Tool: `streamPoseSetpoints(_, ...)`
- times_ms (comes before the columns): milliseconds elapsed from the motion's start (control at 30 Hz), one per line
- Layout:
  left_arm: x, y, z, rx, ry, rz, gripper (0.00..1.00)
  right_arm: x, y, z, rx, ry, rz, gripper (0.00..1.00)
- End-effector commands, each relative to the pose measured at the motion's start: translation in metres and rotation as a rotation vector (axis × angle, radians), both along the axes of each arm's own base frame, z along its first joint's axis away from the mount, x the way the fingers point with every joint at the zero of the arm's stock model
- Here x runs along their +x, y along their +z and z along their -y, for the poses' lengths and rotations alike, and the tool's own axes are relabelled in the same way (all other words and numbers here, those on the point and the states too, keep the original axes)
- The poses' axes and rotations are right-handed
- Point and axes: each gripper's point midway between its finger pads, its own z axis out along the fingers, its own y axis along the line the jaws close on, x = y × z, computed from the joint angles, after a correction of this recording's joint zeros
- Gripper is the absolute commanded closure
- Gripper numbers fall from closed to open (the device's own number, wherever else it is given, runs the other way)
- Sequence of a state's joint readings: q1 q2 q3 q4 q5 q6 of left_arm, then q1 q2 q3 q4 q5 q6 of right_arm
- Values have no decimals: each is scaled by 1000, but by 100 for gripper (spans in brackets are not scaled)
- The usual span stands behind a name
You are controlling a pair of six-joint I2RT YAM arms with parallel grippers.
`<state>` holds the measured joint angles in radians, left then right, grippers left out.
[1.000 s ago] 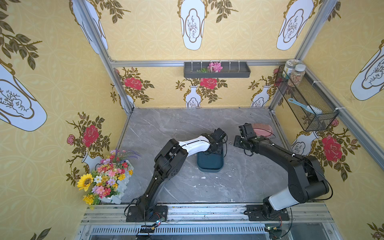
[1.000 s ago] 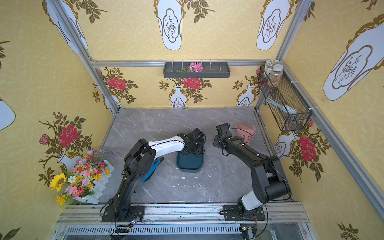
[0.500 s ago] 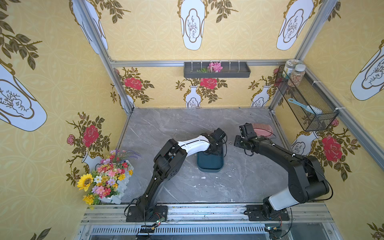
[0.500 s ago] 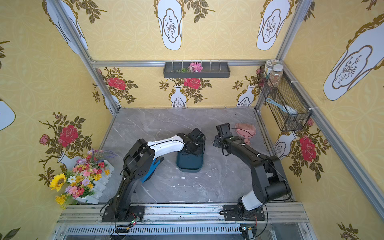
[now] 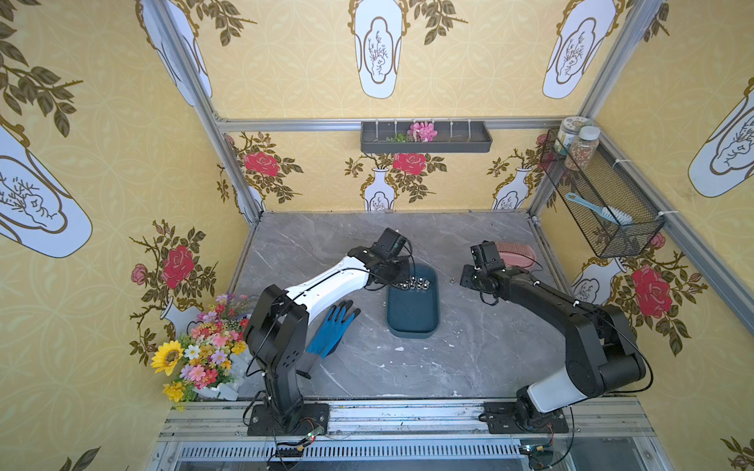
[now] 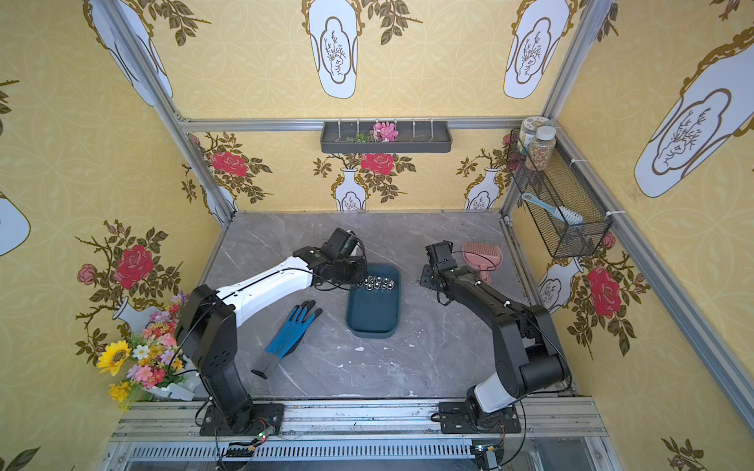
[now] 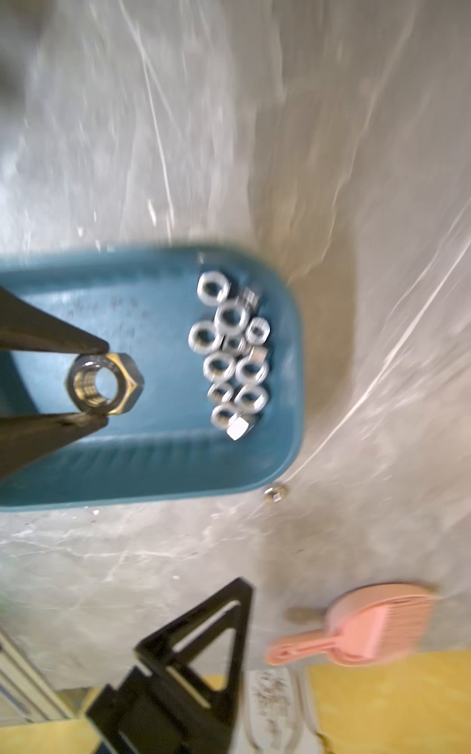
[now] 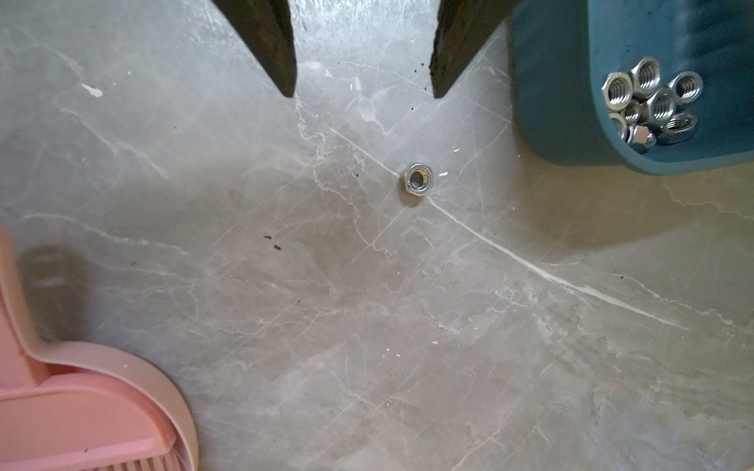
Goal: Take out the wing nut from the storage box
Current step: Place the nut at the center of the board.
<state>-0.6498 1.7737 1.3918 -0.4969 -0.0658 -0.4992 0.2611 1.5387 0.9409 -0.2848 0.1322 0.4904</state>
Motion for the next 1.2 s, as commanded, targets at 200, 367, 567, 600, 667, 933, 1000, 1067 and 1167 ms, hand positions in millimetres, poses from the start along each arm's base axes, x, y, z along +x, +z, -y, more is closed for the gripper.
streamPoseSetpoints(200,41,-66,-76,70,245,-72,79,5,5,1,0,-7,28,46)
streamPoseSetpoints(367,47,-96,-85,98,282,-126,79,4,2,1,-2,-6,21,46)
streamPoseSetpoints(567,48,-113,-89,133,299,-146,78,5,3,1,1,-6,23,46)
streamPoseSetpoints(600,47,-116,-89,136,298,-152,78,5,3,1,1,-7,23,46)
streamPoseSetpoints(667,45,-120,-89,138,298,-165,76,5,3,0,3,-6,24,46)
streamPoseSetpoints(933,42,-123,-90,136,304,-178,58,6,5,-1,13,-5,29,43)
streamPoseSetpoints(1000,41,-121,-89,131,303,-177,54,6,8,-1,16,-6,34,41)
streamPoseSetpoints(1067,41,-115,-89,120,305,-173,50,6,10,-2,21,-6,38,40)
streamPoseSetpoints(1167,42,-95,-84,69,304,-151,45,7,16,-5,35,10,49,40)
